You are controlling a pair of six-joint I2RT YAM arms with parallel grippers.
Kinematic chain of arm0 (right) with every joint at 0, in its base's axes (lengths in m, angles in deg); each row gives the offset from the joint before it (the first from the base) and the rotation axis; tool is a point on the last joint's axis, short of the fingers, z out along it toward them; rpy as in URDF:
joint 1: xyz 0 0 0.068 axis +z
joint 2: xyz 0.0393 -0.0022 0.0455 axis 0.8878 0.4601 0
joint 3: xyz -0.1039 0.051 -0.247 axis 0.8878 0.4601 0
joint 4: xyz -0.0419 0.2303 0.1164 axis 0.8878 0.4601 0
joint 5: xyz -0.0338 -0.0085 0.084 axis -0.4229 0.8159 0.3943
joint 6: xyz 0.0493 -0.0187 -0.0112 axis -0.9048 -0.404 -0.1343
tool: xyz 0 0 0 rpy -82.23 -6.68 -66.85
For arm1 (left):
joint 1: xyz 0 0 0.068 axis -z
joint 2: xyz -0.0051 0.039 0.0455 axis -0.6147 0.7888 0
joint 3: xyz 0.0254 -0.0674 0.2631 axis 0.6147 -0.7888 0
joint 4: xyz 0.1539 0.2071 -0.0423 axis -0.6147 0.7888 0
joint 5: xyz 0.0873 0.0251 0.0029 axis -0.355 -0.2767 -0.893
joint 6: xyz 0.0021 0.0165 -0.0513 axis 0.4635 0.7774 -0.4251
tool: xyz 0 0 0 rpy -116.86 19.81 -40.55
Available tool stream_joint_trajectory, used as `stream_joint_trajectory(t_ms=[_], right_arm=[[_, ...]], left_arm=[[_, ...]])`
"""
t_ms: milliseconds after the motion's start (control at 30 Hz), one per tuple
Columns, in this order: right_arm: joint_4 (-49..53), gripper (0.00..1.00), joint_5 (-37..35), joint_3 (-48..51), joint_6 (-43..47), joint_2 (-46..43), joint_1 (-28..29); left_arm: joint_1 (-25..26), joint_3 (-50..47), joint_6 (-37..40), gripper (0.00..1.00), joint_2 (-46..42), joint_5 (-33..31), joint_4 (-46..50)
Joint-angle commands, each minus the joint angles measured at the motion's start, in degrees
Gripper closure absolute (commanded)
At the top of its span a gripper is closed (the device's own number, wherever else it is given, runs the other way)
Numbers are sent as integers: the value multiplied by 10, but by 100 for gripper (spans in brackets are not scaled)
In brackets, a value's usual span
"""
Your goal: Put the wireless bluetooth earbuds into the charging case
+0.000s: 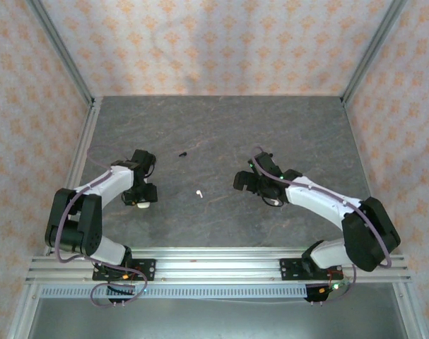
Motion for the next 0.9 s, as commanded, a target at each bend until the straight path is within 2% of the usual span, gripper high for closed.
stream_joint_trajectory(t_ms=[0,233,367,433,633,867], right_arm=[[15,0,-6,14,-6,-31,2],[35,1,-17,44,-20,-85,2],[66,1,-17,50,-16,-123,2],[87,1,9,38,-1,-124,0],[154,1,51,-10,31,-122,-4],[204,0,194,-94,73,-111,-33]], left_arm=[[3,14,10,42,14,-12,0],[15,10,1,47,30,-20,14],[27,8,4,56,6,-17,13],[34,9,11,61,-9,-13,12],[82,32,41,66,-55,-3,13],[191,83,134,71,-102,50,-21]])
